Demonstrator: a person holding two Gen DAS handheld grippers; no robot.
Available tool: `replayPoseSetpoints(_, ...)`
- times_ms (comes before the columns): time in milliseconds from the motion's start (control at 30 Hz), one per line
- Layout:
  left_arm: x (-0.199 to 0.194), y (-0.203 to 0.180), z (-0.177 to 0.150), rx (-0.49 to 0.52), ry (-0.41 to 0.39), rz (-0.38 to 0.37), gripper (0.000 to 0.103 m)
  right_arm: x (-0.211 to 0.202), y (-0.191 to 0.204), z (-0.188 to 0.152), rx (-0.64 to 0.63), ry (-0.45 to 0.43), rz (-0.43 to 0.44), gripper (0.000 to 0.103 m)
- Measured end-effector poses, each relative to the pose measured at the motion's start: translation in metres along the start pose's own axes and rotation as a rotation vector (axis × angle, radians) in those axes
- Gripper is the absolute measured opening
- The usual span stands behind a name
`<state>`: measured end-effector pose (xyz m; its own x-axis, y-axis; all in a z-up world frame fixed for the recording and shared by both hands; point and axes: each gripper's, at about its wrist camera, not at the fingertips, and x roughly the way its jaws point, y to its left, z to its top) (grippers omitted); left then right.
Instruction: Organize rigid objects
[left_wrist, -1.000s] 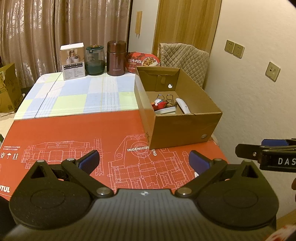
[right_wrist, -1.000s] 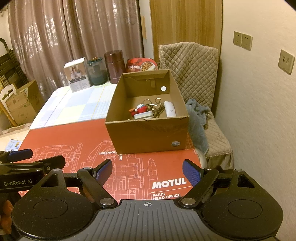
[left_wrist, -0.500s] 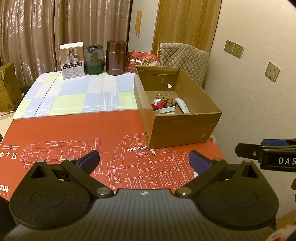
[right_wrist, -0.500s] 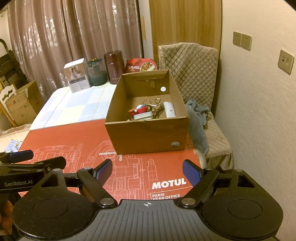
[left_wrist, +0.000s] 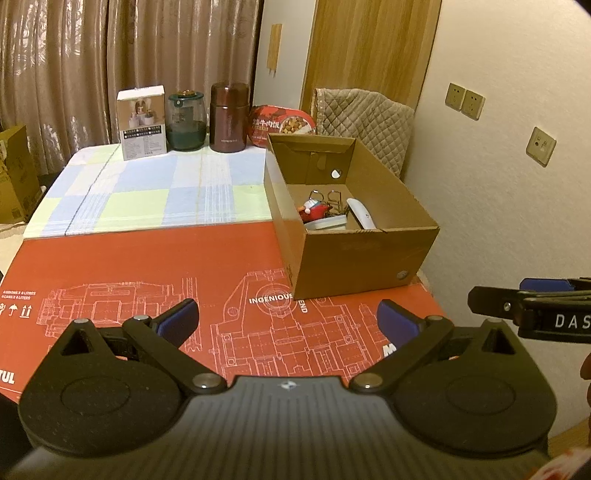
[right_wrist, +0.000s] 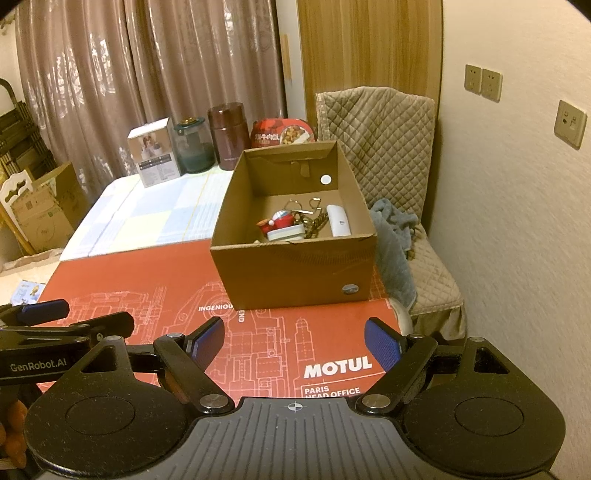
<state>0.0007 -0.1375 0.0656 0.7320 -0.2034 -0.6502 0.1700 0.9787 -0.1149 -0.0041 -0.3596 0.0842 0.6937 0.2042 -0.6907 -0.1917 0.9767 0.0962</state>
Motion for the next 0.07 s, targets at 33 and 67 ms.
replayPoseSetpoints(33, 0.0, 0.0003, 0.0004, -0.003, -0.001, -0.003, 0.101, -0.0014, -0.0001, 0.0, 0.001, -0.001, 0.001, 0.08)
replayPoseSetpoints(67, 0.0005, 0.0006, 0.0009, -0.007, 0.0, -0.01, 0.101, -0.0021, -0.0001, 0.0004, 0.001, -0.002, 0.001, 0.08)
